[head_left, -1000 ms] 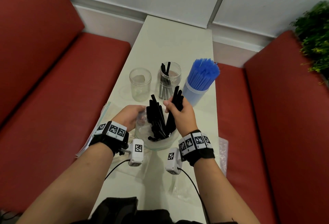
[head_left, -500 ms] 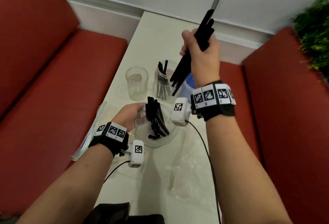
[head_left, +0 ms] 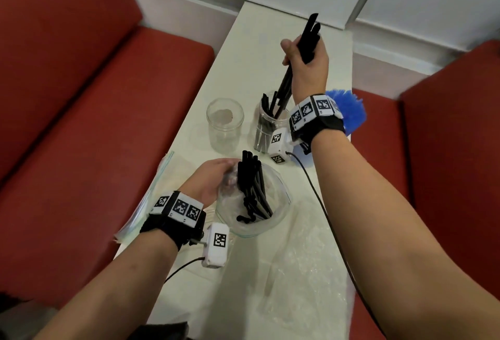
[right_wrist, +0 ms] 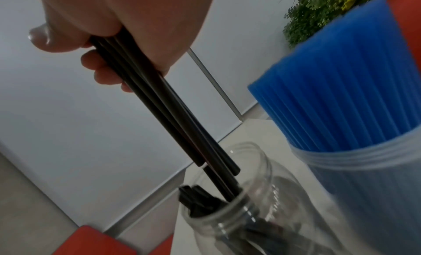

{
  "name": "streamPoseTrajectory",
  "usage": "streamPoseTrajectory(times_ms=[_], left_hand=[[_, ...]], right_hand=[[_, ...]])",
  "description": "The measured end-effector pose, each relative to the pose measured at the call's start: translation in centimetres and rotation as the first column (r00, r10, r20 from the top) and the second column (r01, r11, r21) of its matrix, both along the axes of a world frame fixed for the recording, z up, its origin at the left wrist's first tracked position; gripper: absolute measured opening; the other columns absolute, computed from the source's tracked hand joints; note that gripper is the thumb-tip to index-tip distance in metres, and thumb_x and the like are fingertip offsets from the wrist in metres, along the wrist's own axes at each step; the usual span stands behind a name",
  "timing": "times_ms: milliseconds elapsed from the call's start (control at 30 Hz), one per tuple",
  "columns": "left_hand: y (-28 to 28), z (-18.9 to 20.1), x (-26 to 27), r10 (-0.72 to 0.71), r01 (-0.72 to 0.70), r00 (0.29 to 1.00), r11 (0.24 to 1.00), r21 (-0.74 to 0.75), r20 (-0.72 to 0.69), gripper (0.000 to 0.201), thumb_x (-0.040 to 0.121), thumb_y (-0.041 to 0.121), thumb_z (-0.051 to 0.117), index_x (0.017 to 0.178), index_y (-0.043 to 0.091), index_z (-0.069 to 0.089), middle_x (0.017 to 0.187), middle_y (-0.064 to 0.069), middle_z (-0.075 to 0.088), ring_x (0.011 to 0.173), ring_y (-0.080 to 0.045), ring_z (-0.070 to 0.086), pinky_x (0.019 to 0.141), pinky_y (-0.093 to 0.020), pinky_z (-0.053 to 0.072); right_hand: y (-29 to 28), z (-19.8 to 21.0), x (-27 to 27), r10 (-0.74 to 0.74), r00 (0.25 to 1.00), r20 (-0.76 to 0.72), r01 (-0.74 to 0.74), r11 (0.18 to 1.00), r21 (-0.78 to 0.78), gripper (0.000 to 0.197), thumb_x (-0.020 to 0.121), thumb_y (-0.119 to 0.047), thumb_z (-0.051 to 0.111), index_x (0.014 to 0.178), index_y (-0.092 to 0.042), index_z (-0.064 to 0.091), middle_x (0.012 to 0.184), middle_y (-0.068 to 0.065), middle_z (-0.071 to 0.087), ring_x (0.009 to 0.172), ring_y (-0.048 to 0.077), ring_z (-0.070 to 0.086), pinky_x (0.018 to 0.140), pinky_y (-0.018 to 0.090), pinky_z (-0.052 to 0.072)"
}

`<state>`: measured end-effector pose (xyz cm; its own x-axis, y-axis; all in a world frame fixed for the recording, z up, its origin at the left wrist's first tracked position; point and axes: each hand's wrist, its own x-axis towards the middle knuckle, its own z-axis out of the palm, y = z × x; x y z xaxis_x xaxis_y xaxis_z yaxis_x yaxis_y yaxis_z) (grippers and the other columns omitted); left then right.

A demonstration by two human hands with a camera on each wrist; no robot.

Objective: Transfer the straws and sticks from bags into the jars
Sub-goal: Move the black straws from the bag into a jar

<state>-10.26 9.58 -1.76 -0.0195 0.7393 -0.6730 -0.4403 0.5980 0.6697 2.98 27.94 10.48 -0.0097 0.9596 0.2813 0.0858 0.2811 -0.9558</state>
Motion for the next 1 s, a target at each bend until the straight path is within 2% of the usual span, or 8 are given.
streamPoseTrajectory(times_ms=[133,367,500,633,733,833,933,1000], left_hand=[[0.3,0.1,0.5,-0.017,0.017,1.0,1.0,0.013,-0.004,0.029,0.106,0.009,0.046,0.122,-0.001,0.067,0.063,0.003,0.064,0.046,-0.005,0.053,0.049,-0.021,0.051],[0.5,0.1,1.2,-0.062,0.063,0.998,0.998,0.021,-0.018,0.03,0.105,0.004,0.043,0.124,-0.002,0.066,0.063,0.005,0.068,0.046,-0.004,0.052,0.048,-0.018,0.048],[0.7,0.2,1.3,-0.071,0.071,0.997,0.997,0.02,-0.011,0.031,0.106,0.006,0.045,0.126,-0.001,0.066,0.116,-0.018,0.073,0.109,-0.034,0.068,0.102,-0.045,0.053],[0.9,0.3,1.4,-0.066,0.066,0.998,0.998,0.008,-0.018,0.031,0.106,0.008,0.044,0.126,-0.001,0.066,0.129,-0.025,0.065,0.117,-0.037,0.061,0.103,-0.046,0.049],[0.9,0.1,1.3,-0.056,0.056,0.998,0.998,0.0,-0.026,0.03,0.106,0.008,0.046,0.126,-0.002,0.066,0.133,-0.028,0.061,0.111,-0.036,0.054,0.11,-0.054,0.042],[0.8,0.0,1.2,-0.055,0.054,0.998,0.999,-0.004,-0.045,0.03,0.106,0.008,0.046,0.125,-0.001,0.067,0.129,-0.026,0.064,0.108,-0.036,0.056,0.103,-0.05,0.048],[0.6,-0.1,1.1,-0.048,0.048,0.998,0.999,-0.009,-0.039,0.03,0.106,0.007,0.046,0.125,-0.002,0.066,0.125,-0.025,0.065,0.106,-0.036,0.054,0.101,-0.05,0.049],[0.4,-0.4,0.8,-0.032,0.032,0.999,0.999,-0.017,-0.03,0.03,0.105,0.007,0.046,0.124,-0.003,0.066,0.121,-0.026,0.062,0.105,-0.035,0.05,0.101,-0.05,0.047]], right_hand=[[0.6,-3.7,-0.2,-0.002,1.0,0.031,0.005,0.998,-0.07,0.022,0.089,-0.023,0.073,0.085,-0.014,0.053,0.071,0.0,0.058,0.064,0.013,0.055,0.069,0.023,0.048],[0.6,-8.1,0.5,0.008,0.987,0.158,0.031,0.97,-0.241,0.019,0.081,-0.016,0.076,0.083,-0.017,0.057,0.081,0.0,0.065,0.081,0.023,0.065,0.089,0.046,0.055],[0.5,-7.6,0.8,-0.042,0.992,0.121,0.06,0.987,-0.148,0.023,0.078,-0.01,0.07,0.096,-0.019,0.058,0.08,-0.008,0.064,0.075,0.008,0.062,0.079,0.032,0.056],[-0.3,-7.1,0.9,0.02,0.977,0.212,-0.009,0.998,-0.055,0.028,0.089,-0.001,0.056,0.109,-0.016,0.068,0.103,-0.005,0.073,0.1,0.005,0.066,0.096,0.027,0.052],[-0.9,-8.1,1.1,0.133,0.85,0.51,-0.102,0.991,-0.088,0.035,0.099,0.001,0.045,0.12,-0.011,0.07,0.135,0.001,0.063,0.129,0.016,0.054,0.112,0.02,0.032],[-1.2,-8.6,1.5,0.252,0.681,0.687,-0.217,0.966,-0.14,0.04,0.102,0.0,0.038,0.13,-0.01,0.065,0.148,0.006,0.054,0.146,0.025,0.036,0.121,0.03,0.016],[-2.3,-7.1,2.0,0.143,0.849,0.509,-0.157,0.987,-0.016,0.039,0.098,0.002,0.041,0.122,-0.011,0.069,0.138,0.006,0.062,0.143,0.014,0.041,0.121,0.03,0.026],[-3.2,-6.0,2.6,0.056,0.918,0.393,-0.061,0.998,-0.001,0.038,0.093,-0.001,0.042,0.108,-0.018,0.072,0.12,-0.002,0.072,0.121,0.001,0.057,0.107,0.03,0.045]])
